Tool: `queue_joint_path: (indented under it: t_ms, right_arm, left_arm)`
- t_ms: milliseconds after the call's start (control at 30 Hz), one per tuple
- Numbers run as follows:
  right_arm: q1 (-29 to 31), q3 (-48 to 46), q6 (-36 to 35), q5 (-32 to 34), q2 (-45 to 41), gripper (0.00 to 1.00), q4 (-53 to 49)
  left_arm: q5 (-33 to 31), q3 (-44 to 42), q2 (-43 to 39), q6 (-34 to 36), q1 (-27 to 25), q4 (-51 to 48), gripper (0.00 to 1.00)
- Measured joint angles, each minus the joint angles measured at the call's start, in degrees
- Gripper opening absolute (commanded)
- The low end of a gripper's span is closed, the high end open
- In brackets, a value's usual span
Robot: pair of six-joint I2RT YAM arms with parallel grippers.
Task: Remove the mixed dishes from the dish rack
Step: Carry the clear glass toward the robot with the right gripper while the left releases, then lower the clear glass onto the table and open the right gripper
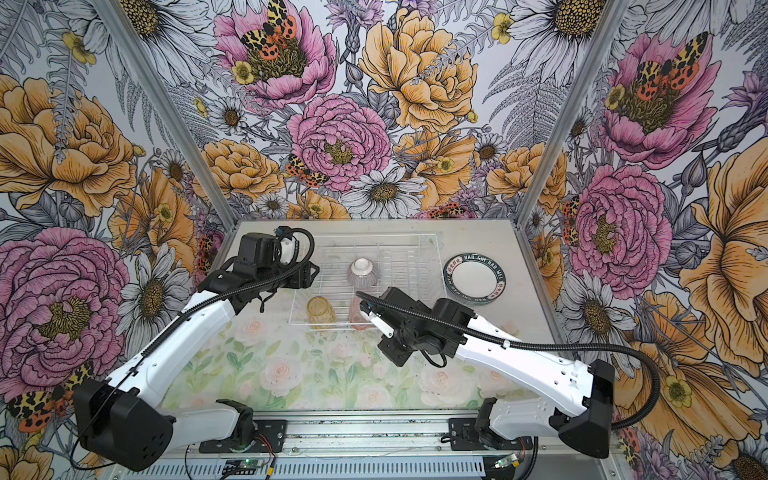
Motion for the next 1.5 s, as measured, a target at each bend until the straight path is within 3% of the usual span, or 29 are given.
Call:
queue_joint_path:
  t_ms: [200,633,1267,1367,1500]
  right_arm:
    - [0.44,-5.27,1.62,-0.04,4.2,0.0,-1.64]
    - [0.0,-6.45,2.69,-0.26,14.97,0.0,2.12]
    - [-1.62,-7.3,2.01,-1.36,19.43,0.0,4.2]
    - [-1.62,-7.3,2.01,-1.36,19.43,0.14,4.22]
    - [-1.62,-7.32,1.73,-1.29,19.45,0.23,4.46]
  left_arm:
    - [-2.67,0.0,-0.04,1.07,-0.44,-2.45,0.78]
    - [-3.06,0.0,-0.22,1.73,0.59,-3.34,0.79]
    - [-2.97,0.0,0.7,2.36,0.74,-3.63,0.8]
    - [-2.95,0.0,1.18,2.36,0.74,-3.65,0.79]
    - [-2.93,0.07,1.77,2.36,0.72,-3.67,0.79]
